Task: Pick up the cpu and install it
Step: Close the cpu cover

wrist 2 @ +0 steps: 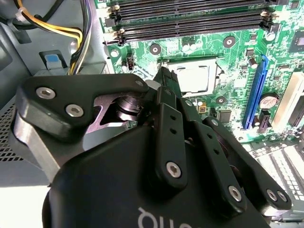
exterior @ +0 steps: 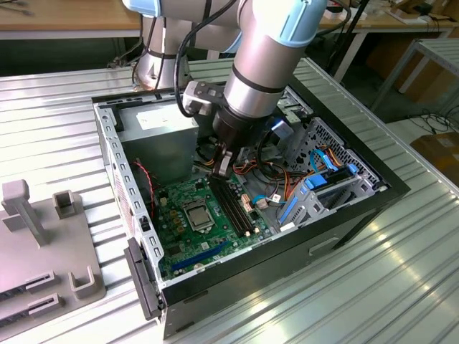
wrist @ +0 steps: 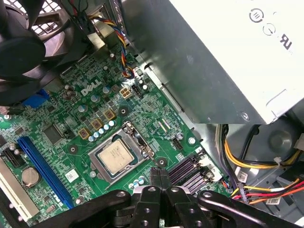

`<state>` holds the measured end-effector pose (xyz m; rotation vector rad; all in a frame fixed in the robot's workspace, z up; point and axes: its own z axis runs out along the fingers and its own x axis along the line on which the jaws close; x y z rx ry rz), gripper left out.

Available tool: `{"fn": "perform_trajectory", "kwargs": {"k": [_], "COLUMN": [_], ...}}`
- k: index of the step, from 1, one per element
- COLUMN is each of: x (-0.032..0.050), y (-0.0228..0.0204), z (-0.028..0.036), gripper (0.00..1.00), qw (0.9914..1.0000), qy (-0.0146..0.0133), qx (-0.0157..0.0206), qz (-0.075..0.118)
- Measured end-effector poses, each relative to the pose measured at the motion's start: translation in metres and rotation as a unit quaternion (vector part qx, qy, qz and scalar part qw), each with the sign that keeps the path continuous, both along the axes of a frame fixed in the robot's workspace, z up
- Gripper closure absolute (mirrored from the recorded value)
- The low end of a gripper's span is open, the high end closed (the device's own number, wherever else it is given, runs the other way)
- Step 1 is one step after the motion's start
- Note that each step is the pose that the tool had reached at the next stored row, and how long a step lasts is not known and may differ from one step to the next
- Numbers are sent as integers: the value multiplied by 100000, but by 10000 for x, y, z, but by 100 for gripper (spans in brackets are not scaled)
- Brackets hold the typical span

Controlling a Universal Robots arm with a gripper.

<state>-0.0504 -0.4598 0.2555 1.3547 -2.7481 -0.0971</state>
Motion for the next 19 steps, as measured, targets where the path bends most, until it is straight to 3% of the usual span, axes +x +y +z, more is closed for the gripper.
{"fn": "perform_trajectory", "kwargs": {"k": [3, 4, 8, 11, 14, 19], "x": [4, 22, 82, 163, 174, 175], "y": [-42, -103, -140, -144, -138, -76], "z": [0, -2, -8, -15, -18, -18], "gripper": [89, 89, 89, 89, 89, 89], "qw": [100000, 100000, 100000, 100000, 100000, 100000], "qy": [10, 59, 164, 190, 187, 188], "qx": [-6, -7, -3, -13, 2, -3], "qz": [-9, -4, -31, -26, -29, 48]}}
